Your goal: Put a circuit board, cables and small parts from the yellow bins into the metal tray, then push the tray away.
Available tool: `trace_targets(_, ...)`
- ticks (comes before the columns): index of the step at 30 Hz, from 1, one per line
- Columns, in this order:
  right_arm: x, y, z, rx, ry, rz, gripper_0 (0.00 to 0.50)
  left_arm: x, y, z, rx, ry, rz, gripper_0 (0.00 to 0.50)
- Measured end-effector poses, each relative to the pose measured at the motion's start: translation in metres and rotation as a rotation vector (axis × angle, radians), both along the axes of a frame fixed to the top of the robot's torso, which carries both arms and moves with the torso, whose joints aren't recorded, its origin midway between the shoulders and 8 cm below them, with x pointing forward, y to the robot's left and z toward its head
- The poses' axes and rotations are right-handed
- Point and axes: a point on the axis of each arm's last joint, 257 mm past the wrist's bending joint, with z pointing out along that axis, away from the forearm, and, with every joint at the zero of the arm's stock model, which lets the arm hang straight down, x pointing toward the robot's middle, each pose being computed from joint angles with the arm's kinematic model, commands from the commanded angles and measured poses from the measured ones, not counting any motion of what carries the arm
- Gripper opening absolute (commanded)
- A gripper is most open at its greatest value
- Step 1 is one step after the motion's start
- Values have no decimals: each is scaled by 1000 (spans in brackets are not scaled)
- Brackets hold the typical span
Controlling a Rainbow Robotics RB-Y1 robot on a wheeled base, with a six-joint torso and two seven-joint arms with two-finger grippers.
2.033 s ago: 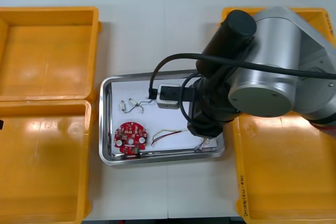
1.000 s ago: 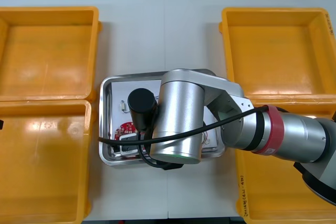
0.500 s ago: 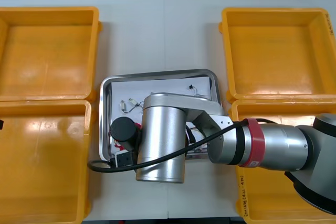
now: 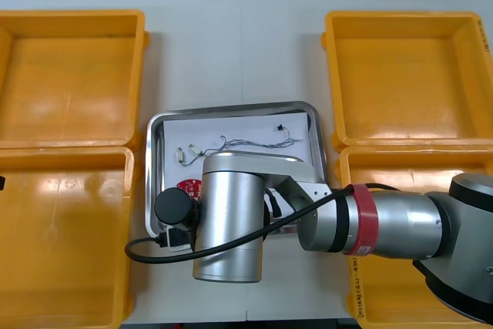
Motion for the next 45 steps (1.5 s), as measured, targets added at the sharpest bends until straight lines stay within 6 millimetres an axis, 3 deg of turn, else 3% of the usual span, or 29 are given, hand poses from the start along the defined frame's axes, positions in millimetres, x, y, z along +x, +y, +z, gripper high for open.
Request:
trace_targets(33, -2, -4, -28, 5, -14, -49, 500, 0, 0, 0, 0, 0, 0, 500)
trace_targets(35, -2, -4, -28, 7, -16, -50, 452, 0, 0, 0, 0, 0, 0, 500)
trace_targets(36, -2, -4, -28, 7, -18, -51, 452, 0, 0, 0, 0, 0, 0, 500)
trace_targets(38, -1, -4, -29, 7, -22, -53, 223, 0, 0, 0, 0, 0, 0, 500)
trace_targets(40, -1, -4, -29, 7, -23, -53, 151, 0, 0, 0, 0, 0, 0, 500)
trace_targets(41, -1, -4, -29, 7, -24, -53, 65, 0, 0, 0, 0, 0, 0, 500)
trace_targets(45, 2, -4, -27, 9, -37, -54, 0, 0, 0, 0, 0, 0, 0, 500)
